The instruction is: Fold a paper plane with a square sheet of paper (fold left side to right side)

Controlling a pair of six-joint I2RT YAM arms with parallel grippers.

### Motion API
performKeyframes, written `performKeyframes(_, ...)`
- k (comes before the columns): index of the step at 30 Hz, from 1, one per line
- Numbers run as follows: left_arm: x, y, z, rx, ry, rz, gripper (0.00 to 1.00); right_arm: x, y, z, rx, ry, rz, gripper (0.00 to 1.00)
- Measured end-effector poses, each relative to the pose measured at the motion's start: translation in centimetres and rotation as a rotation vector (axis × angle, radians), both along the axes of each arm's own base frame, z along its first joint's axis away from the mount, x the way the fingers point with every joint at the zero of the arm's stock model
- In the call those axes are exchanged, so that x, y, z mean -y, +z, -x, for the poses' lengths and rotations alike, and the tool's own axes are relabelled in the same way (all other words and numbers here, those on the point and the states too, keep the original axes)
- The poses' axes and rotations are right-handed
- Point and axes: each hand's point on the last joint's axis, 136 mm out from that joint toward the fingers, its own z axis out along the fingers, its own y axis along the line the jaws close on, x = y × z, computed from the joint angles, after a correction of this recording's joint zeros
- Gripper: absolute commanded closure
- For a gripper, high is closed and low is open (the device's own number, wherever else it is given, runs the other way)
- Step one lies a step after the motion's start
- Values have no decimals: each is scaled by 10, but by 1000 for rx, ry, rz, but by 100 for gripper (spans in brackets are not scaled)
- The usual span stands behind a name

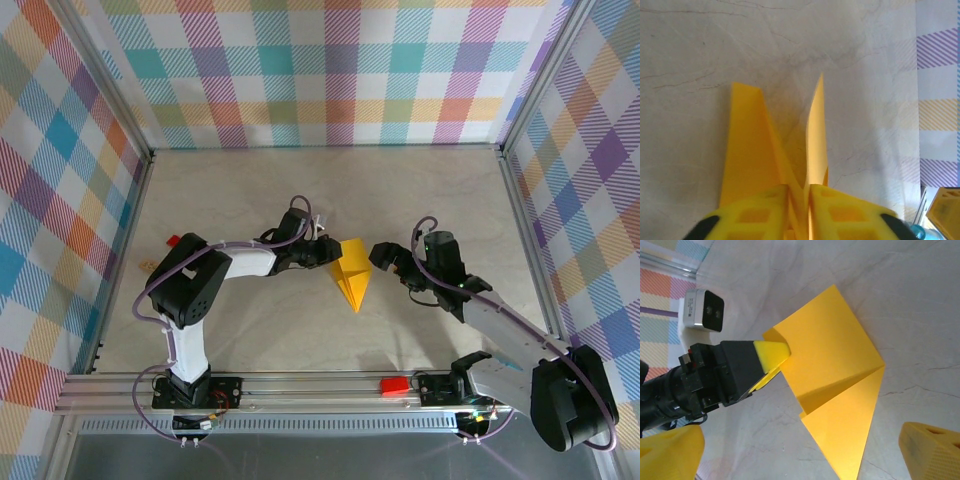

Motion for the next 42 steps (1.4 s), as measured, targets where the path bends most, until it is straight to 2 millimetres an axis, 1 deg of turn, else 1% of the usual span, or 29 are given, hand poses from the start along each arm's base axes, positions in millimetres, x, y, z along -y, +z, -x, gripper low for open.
performKeyframes(3,-11,6,3,17,9,12,96,-4,-1,2,0,45,-13,6)
performKeyframes(5,-24,16,6,32,18,33,97,-9,-4,5,-8,91,-17,10)
performKeyframes(8,-48,45,1,86,42,86,98,-19,-8,9,-25,180,-22,13)
performKeyframes(12,-72,94,3,204,24,167,100,-38,-4,11,-25,315,-70,17)
performKeyframes(15,-77,124,13,278,-40,232,100,-51,-1,13,-19,399,-126,18)
performKeyframes(17,-75,136,24,302,-94,269,100,-57,-1,13,-18,439,-154,18)
performKeyframes(20,-71,138,39,293,-166,311,100,-69,3,14,-10,497,-189,18)
performKeyframes(23,-69,136,51,268,-215,337,100,-81,11,13,20,553,-221,22)
performKeyframes(27,-67,138,57,261,-251,357,100,-93,23,13,63,610,-261,27)
performKeyframes(31,-66,136,59,254,-261,357,100,-98,34,13,99,639,-282,35)
performKeyframes(36,-67,123,61,219,-267,330,100,-99,45,10,133,649,-277,44)
performKeyframes(42,-68,116,63,206,-273,316,100,-101,62,4,181,657,-260,50)
